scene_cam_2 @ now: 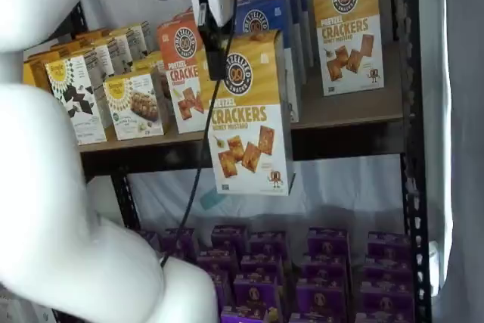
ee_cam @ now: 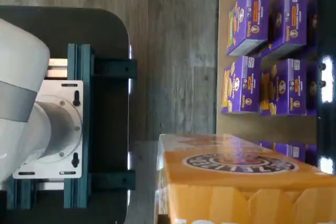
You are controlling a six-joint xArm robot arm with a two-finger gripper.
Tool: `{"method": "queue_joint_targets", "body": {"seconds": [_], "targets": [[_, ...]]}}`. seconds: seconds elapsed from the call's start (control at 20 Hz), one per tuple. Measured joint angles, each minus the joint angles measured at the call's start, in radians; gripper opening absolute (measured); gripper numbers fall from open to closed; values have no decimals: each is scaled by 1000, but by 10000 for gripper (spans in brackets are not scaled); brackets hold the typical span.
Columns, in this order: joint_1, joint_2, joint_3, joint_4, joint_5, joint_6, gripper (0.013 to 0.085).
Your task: Retrieve the yellow and white box located on the top shelf, the sixth one from the left
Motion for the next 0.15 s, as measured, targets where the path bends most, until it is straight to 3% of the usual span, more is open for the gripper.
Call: {"method": "queue_joint_targets", "body": {"seconds": [0.15], "targets": [[19, -11, 16, 4, -5, 21, 610]]}}
